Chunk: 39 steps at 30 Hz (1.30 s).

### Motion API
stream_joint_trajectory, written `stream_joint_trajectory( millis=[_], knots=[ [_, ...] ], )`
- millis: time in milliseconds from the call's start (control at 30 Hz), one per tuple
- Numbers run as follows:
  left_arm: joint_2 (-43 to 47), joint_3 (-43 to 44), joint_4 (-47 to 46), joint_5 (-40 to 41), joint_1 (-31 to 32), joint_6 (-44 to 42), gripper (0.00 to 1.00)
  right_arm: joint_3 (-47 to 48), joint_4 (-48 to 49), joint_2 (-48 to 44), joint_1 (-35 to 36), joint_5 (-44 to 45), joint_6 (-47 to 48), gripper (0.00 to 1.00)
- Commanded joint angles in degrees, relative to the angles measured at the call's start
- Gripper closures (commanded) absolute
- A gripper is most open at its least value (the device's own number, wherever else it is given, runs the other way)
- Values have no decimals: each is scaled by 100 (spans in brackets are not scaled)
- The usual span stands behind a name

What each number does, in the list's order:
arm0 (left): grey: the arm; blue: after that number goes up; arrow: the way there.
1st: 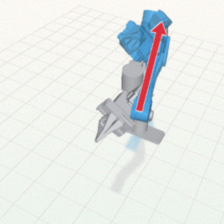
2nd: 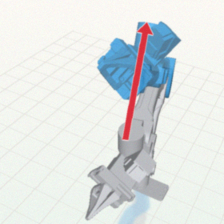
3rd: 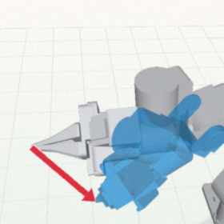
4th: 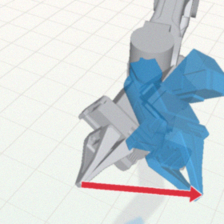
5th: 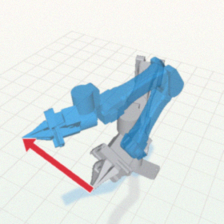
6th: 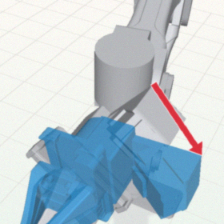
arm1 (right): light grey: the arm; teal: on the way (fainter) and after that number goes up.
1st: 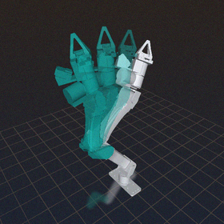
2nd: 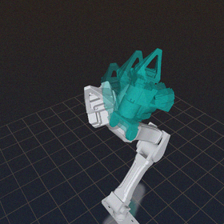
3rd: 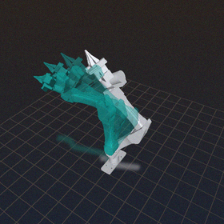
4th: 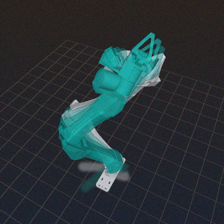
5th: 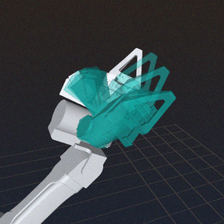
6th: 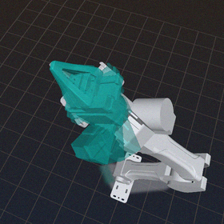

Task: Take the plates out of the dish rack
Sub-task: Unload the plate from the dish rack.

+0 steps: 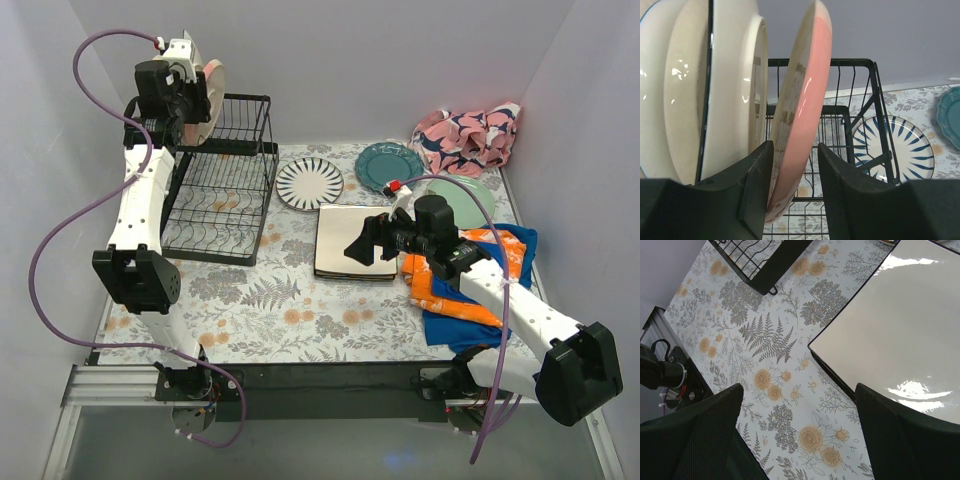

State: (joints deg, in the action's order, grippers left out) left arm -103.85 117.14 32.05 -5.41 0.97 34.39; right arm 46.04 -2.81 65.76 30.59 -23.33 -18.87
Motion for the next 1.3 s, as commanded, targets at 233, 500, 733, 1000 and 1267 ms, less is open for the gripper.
stream_joint_trajectory(
  millis=[233,500,733,1000,1267],
  knots=[
    [49,19,3,-39,8,-204,92,151,228,25,52,-13,86,3],
    [524,-631,-946,-171,17,-609,100,159,219,60,79,4,86,3],
    [533,-386,-1412,-364,17,-987,100,186,228,95,96,66,86,3],
    [673,-262,-1764,-505,113,-1250,100,168,219,104,123,144,173,1],
    [682,-69,-1764,-602,228,-1470,100,221,132,253,123,250,182,2]
  ],
)
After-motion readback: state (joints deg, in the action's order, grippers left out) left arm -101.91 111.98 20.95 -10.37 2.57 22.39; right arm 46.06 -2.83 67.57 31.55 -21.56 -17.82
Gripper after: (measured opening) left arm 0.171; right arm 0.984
